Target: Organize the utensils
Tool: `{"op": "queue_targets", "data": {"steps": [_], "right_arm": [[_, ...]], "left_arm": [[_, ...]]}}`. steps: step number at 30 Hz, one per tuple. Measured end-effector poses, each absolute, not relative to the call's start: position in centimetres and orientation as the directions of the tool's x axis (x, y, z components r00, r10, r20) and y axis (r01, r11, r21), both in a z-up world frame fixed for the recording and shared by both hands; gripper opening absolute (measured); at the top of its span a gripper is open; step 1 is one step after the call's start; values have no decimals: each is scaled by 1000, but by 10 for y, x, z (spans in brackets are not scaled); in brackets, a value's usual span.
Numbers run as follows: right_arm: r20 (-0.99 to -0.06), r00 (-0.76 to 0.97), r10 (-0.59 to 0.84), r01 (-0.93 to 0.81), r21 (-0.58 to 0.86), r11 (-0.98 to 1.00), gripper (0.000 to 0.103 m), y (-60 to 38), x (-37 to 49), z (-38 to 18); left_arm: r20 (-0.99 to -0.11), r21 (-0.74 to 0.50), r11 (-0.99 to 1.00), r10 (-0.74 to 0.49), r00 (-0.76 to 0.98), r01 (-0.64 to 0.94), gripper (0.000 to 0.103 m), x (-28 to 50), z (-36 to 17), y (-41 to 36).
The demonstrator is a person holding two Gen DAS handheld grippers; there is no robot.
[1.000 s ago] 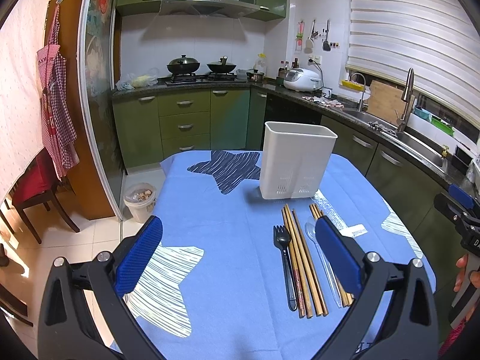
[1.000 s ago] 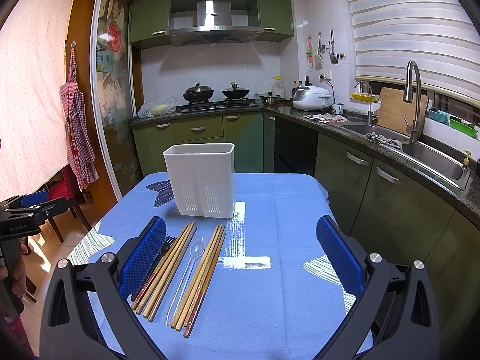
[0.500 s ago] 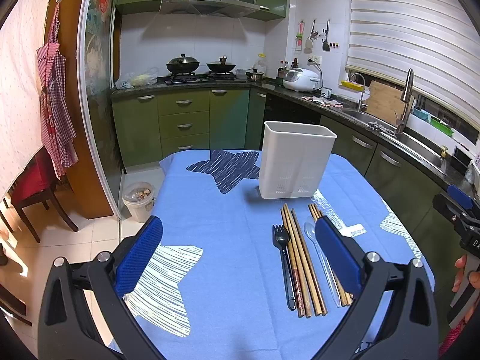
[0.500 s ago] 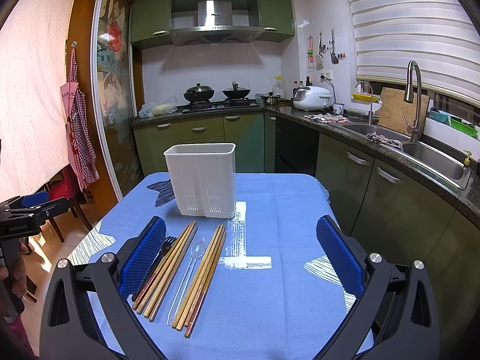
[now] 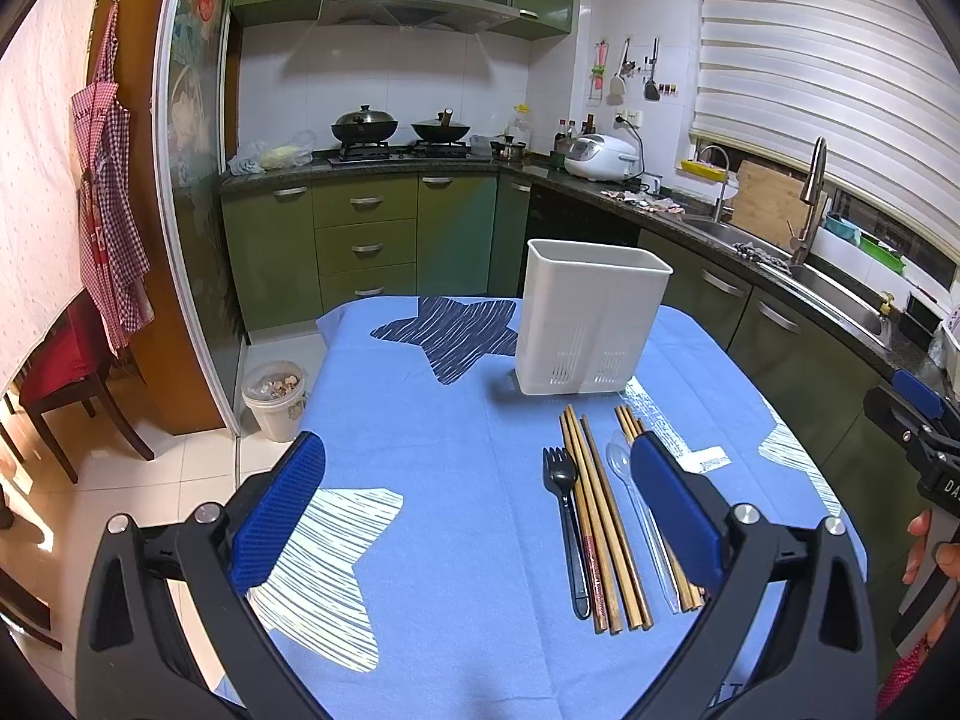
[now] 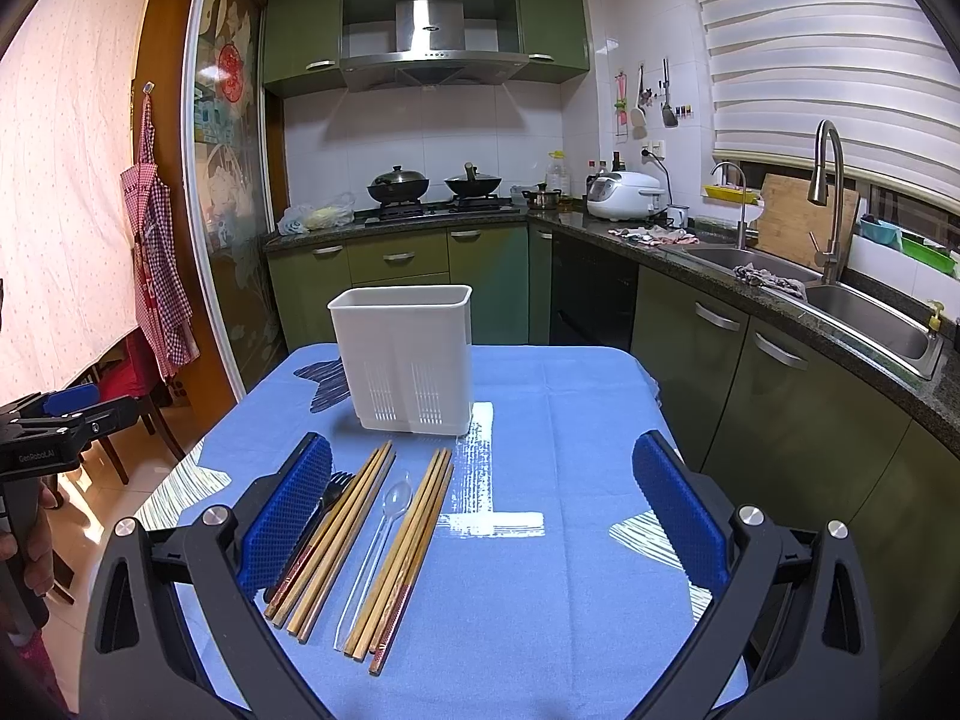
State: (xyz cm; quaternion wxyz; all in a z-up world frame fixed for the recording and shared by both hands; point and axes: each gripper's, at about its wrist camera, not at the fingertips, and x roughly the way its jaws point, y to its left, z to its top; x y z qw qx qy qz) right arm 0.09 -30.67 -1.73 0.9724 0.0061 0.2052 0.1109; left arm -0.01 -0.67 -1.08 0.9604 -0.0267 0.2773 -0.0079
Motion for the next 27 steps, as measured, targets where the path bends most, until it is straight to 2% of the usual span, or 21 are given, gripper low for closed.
{"op": "queue_targets", "data": {"steps": [27], "right_arm": [[-414, 886, 209, -210, 43, 977, 99, -299, 6, -27]], "left_arm": [[-543, -60, 998, -34, 839, 1, 97, 2, -16, -6]]}}
